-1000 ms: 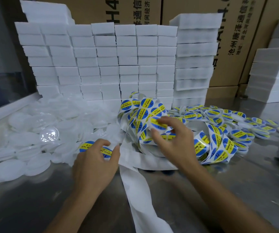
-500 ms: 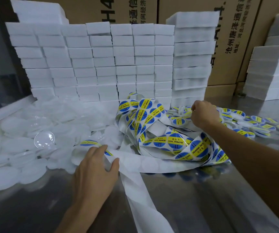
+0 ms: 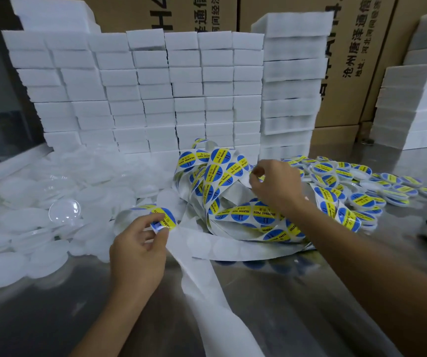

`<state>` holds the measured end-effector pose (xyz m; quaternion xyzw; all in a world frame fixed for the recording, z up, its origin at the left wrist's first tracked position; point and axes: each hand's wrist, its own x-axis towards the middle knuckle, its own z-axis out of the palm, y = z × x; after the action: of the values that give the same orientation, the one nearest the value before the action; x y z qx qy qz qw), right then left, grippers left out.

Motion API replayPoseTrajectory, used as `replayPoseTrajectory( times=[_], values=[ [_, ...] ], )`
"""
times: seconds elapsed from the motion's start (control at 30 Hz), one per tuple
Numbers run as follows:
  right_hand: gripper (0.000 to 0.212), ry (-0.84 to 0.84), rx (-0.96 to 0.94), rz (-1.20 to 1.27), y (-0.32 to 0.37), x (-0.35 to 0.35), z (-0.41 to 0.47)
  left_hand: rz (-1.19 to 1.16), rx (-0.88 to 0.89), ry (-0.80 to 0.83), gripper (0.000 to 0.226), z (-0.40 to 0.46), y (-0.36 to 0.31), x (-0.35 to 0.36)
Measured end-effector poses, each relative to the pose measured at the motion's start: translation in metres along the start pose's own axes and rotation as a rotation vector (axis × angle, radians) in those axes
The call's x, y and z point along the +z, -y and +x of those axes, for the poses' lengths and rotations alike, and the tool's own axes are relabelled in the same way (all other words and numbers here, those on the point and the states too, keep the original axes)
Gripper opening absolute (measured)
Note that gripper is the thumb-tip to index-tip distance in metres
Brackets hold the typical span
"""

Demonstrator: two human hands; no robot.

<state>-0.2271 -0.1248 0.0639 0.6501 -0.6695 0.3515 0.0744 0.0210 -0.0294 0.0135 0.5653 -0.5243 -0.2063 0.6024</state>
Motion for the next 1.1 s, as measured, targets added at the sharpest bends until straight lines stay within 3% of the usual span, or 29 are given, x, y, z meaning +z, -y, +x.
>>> replayPoseTrajectory(
  times=[0.13,0.27,0.43,0.6,0.77,0.9,1.1],
  values=[
    [0.014,0.01,-0.107,0.279,0.038,0.003,-0.039,-0.195,-0.126,-0.03,0.041,0.002,0.001,-0.001],
    [0.012,0.072,-0.22,0.581,0.068,0.012,-0.078,-0.346,-0.208,0.052,0.027,0.002,0.002,0.0],
    [0.031,0.104,-0.446,0.645,0.081,0.025,-0.11,-0.464,-0.181,0.172,0.014,-0.002,-0.005,0.001],
    [0.033,-0.006,-0.39,0.702,0.08,0.028,-0.119,-0.517,-0.131,0.372,0.013,-0.007,-0.006,0.002],
    [0.029,-0.024,-0.347,0.718,0.076,0.027,-0.122,-0.41,-0.053,0.351,0.035,-0.008,-0.004,0.005],
    [0.026,0.003,-0.349,0.664,0.077,0.029,-0.123,-0.165,0.06,0.275,0.025,-0.006,0.003,0.003],
    [0.012,-0.2,-0.628,0.413,0.074,0.024,-0.118,0.089,0.267,0.297,0.025,-0.008,0.004,0.003]
  ],
)
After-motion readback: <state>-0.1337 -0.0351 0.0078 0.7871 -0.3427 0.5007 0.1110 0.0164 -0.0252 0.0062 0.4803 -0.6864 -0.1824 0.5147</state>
